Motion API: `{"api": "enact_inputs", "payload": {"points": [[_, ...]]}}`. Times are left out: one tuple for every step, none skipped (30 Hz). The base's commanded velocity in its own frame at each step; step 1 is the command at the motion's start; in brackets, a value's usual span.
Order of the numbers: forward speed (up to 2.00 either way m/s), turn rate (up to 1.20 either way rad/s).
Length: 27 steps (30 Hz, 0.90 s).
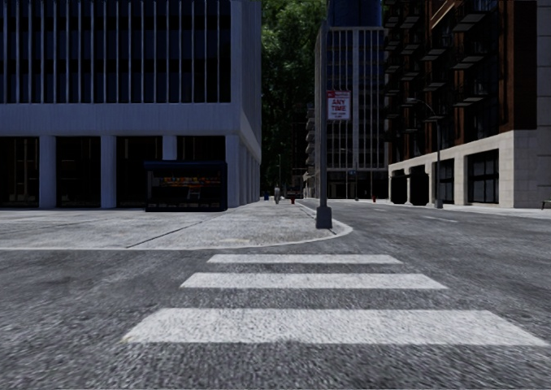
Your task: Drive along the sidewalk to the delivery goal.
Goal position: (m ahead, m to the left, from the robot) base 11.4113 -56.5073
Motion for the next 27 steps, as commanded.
{"api": "enact_inputs", "payload": {"points": [[2.00, 0.00], [2.00, 0.00], [2.00, 0.00], [2.00, 0.00], [2.00, 0.00], [2.00, 0.00], [2.00, 0.00], [2.00, 0.00], [2.00, 0.00], [2.00, 0.00], [2.00, 0.00], [2.00, 0.00], [2.00, 0.00], [2.00, 0.00], [2.00, 0.00], [2.00, -0.01], [2.00, -0.12], [2.00, -0.18], [2.00, -0.18], [2.00, -0.23], [2.00, -0.26], [2.00, -0.27], [2.00, -0.27], [2.00, -0.28], [2.00, -0.28], [2.00, -0.28], [2.00, -0.28]]}}
